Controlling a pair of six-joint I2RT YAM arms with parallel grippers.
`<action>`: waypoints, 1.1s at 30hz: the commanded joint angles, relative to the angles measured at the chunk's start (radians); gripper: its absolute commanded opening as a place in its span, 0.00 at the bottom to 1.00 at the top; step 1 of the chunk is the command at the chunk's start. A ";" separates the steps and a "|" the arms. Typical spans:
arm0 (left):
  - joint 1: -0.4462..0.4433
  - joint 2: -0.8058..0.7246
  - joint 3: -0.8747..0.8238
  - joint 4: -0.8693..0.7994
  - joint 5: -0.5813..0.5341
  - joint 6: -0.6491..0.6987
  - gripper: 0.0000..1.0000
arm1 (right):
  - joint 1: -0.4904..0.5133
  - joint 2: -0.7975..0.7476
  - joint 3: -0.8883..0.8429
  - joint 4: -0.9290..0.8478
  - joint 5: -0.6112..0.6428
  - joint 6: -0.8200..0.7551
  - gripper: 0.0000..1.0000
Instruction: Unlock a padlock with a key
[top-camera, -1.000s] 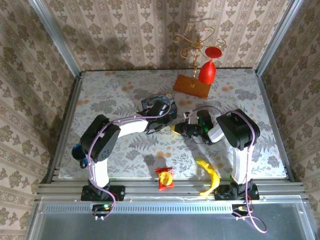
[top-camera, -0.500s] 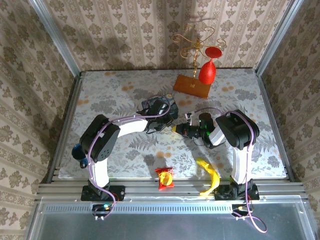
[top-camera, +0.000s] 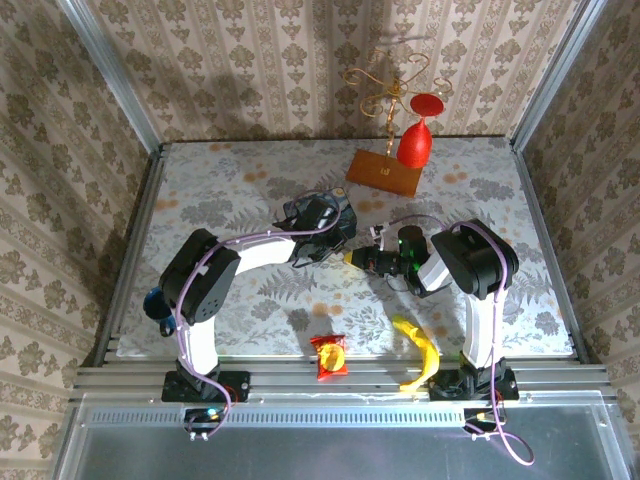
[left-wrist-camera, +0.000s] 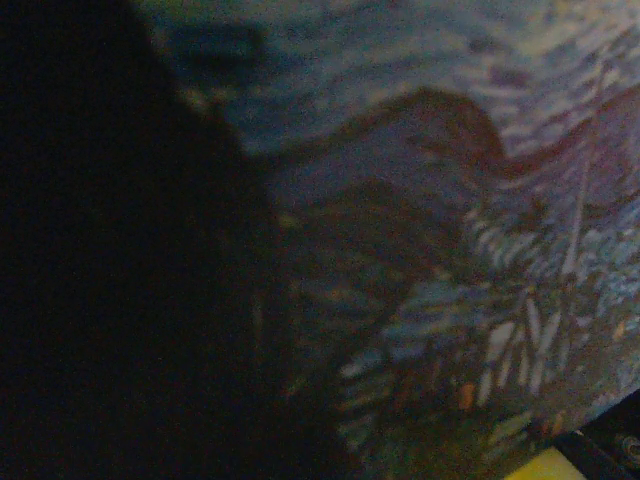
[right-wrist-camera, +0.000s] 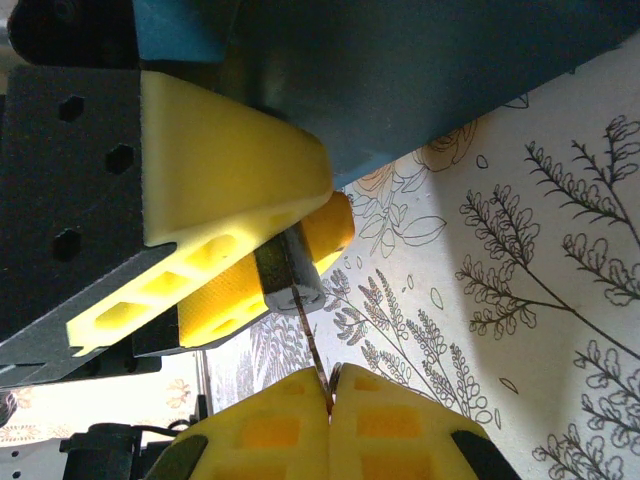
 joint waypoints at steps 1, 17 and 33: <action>-0.012 -0.011 0.014 -0.012 0.068 -0.008 0.00 | -0.001 0.023 0.037 0.053 0.024 -0.012 0.00; -0.016 -0.027 -0.030 0.024 0.092 0.008 0.00 | -0.005 0.094 0.079 0.165 0.026 0.110 0.00; -0.015 -0.033 -0.058 0.040 0.161 0.020 0.00 | -0.008 0.086 0.105 0.112 0.038 0.119 0.00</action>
